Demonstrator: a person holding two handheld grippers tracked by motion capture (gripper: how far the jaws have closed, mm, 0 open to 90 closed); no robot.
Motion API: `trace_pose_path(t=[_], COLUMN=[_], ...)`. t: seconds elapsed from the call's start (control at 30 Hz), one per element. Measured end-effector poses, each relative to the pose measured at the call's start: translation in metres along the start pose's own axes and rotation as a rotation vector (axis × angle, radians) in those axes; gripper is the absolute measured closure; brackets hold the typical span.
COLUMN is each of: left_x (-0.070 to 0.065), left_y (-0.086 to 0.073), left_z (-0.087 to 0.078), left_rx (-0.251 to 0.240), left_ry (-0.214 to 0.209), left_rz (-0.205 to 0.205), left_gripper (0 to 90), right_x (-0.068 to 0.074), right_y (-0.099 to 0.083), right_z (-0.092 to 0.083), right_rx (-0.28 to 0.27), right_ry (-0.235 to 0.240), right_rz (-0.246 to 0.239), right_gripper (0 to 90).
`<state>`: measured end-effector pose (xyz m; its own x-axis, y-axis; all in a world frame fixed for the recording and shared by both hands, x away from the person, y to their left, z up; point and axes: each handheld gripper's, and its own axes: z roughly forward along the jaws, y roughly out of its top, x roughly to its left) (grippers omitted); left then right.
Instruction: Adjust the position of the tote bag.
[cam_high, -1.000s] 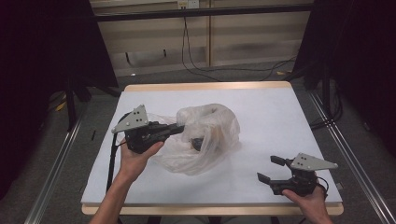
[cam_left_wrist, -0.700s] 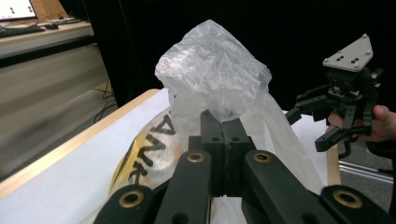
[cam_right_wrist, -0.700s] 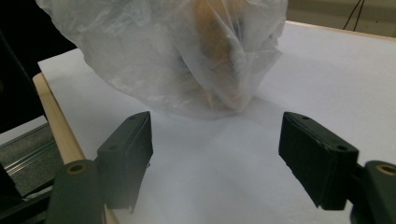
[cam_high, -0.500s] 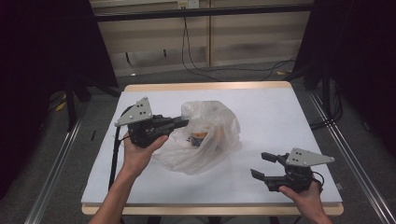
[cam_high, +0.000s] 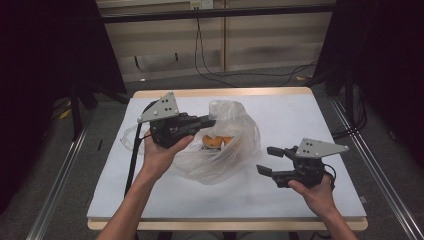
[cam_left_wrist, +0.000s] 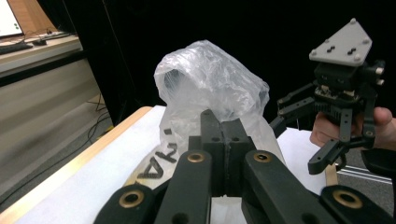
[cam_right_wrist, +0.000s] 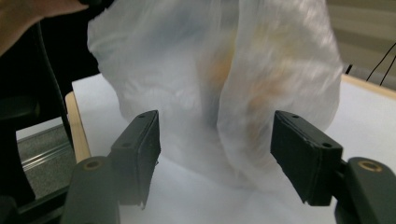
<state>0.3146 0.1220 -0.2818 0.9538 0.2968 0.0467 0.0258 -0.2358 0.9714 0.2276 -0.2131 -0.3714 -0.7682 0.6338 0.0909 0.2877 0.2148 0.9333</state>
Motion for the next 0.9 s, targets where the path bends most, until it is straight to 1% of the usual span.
trace_pose_path(t=[0.03, 0.13, 0.17, 0.2, 0.23, 0.27, 0.33, 0.37, 0.43, 0.5, 0.53, 0.57, 0.6, 0.67, 0.73, 0.77, 0.8, 0.87, 0.9], left_x=[0.001, 0.003, 0.007, 0.008, 0.009, 0.009, 0.009, 0.009, 0.009, 0.009, 0.009, 0.009, 0.009, 0.008, 0.008, 0.008, 0.007, 0.008, 0.008], left_y=[0.002, 0.005, 0.007, 0.007, 0.007, 0.007, 0.008, 0.009, 0.01, 0.012, 0.014, 0.015, 0.017, 0.021, 0.024, 0.025, 0.026, 0.029, 0.029], left_z=[0.001, 0.002, 0.004, 0.005, 0.006, 0.008, 0.009, 0.01, 0.011, 0.013, 0.013, 0.013, 0.013, 0.014, 0.015, 0.016, 0.017, 0.019, 0.02], left_rx=[0.002, -0.006, -0.004, -0.006, -0.004, -0.005, -0.004, -0.002, -0.007, -0.001, -0.007, -0.011, -0.008, -0.012, -0.01, -0.011, -0.014, -0.015, -0.014], left_ry=[-0.003, -0.004, -0.02, -0.011, -0.026, -0.017, -0.017, -0.018, -0.022, -0.033, -0.041, -0.036, -0.044, -0.041, -0.044, -0.056, -0.049, -0.049, -0.052], left_rz=[0.005, -0.005, -0.013, -0.014, -0.025, -0.023, -0.023, -0.02, -0.028, -0.015, -0.022, -0.021, -0.018, -0.013, -0.002, -0.008, -0.011, -0.01, -0.008], left_gripper=[90.0, 90.0, 90.0, 90.0, 90.0, 90.0, 90.0, 90.0, 90.0, 90.0, 90.0, 90.0, 90.0, 90.0, 90.0, 90.0, 90.0, 90.0, 90.0], right_x=[-0.001, -0.004, -0.005, -0.007, -0.007, -0.008, -0.009, -0.01, -0.01, -0.01, -0.01, -0.01, -0.01, -0.009, -0.008, -0.008, -0.009, -0.009, -0.009], right_y=[0.004, 0.017, 0.02, 0.023, 0.024, 0.026, 0.031, 0.033, 0.038, 0.043, 0.046, 0.05, 0.052, 0.058, 0.064, 0.066, 0.069, 0.072, 0.076], right_z=[0.0, -0.001, -0.001, 0.0, 0.001, 0.003, 0.006, 0.007, 0.009, 0.008, 0.008, 0.008, 0.007, 0.005, 0.007, 0.007, 0.009, 0.01, 0.012], right_rx=[-0.01, -0.032, -0.04, -0.059, -0.072, -0.076, -0.08, -0.085, -0.091, -0.103, -0.106, -0.115, -0.127, -0.145, -0.149, -0.144, -0.137, -0.127, -0.121], right_ry=[-0.003, -0.007, -0.009, 0.002, 0.013, 0.011, 0.019, 0.023, 0.027, 0.033, 0.034, 0.039, 0.055, 0.057, 0.06, 0.056, 0.051, 0.044, 0.038], right_rz=[-0.004, -0.01, -0.008, -0.001, 0.0, -0.006, -0.01, -0.01, -0.015, -0.012, -0.017, -0.011, -0.004, -0.018, -0.028, -0.031, -0.038, -0.045, -0.062], right_gripper=[35.1, 37.9, 42.5, 46.7, 47.2, 47.5, 48.8, 49.0, 49.0, 48.6, 47.7, 45.6, 44.5, 44.5, 43.8, 42.9, 42.3, 42.2, 41.0])
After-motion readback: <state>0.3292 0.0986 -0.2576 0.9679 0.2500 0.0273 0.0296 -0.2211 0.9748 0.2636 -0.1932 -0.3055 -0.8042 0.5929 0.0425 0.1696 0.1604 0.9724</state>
